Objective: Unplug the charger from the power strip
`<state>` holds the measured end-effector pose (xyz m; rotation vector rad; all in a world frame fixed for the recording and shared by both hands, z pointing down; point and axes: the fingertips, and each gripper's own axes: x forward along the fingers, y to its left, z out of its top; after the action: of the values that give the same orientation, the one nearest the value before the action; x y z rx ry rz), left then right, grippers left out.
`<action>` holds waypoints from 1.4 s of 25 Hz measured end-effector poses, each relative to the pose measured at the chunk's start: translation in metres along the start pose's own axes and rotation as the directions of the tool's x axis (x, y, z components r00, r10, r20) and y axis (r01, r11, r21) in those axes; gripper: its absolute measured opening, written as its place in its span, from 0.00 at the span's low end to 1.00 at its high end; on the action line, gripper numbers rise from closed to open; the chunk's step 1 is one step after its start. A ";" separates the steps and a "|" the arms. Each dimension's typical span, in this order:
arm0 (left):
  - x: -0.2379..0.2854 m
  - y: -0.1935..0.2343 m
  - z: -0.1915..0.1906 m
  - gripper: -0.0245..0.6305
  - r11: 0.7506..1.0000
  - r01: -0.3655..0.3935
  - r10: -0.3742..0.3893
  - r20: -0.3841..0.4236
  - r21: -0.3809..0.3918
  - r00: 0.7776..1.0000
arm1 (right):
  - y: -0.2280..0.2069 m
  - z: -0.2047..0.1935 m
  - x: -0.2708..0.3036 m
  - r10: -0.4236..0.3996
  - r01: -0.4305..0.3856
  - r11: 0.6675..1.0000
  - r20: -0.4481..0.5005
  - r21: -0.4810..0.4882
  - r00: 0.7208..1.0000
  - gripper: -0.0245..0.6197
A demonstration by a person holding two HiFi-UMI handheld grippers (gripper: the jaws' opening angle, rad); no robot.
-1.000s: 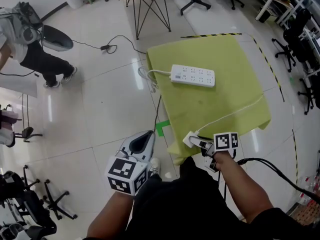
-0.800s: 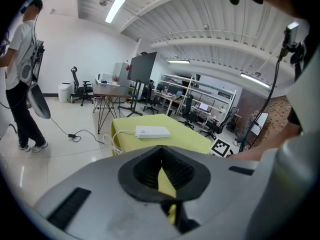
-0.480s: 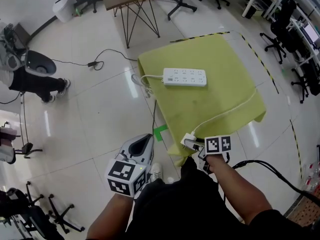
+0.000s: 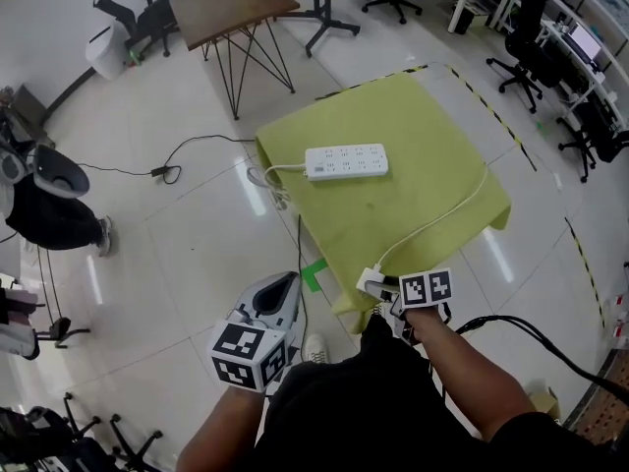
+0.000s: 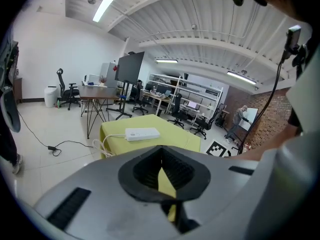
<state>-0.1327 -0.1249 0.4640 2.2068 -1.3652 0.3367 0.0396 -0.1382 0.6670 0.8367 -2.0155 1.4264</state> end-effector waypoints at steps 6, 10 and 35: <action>-0.010 -0.004 0.003 0.05 0.998 0.055 -0.056 0.011 0.022 0.998 | -0.004 -0.006 -0.015 -0.052 0.051 0.999 0.074 0.019 0.996 0.45; -0.022 -0.015 0.000 0.05 0.993 0.110 -0.110 0.007 0.039 0.994 | 0.010 -0.011 -0.048 -0.064 0.055 0.997 0.198 0.052 0.978 0.42; -0.080 -0.115 -0.037 0.05 0.992 0.090 -0.095 0.057 0.086 0.994 | 0.178 -0.110 -0.265 0.234 0.080 0.842 0.494 -0.533 0.838 0.04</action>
<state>-0.0656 -0.0034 0.4240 2.3577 -1.2968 0.2999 0.0924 0.0596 0.3979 0.9721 -2.7204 0.5951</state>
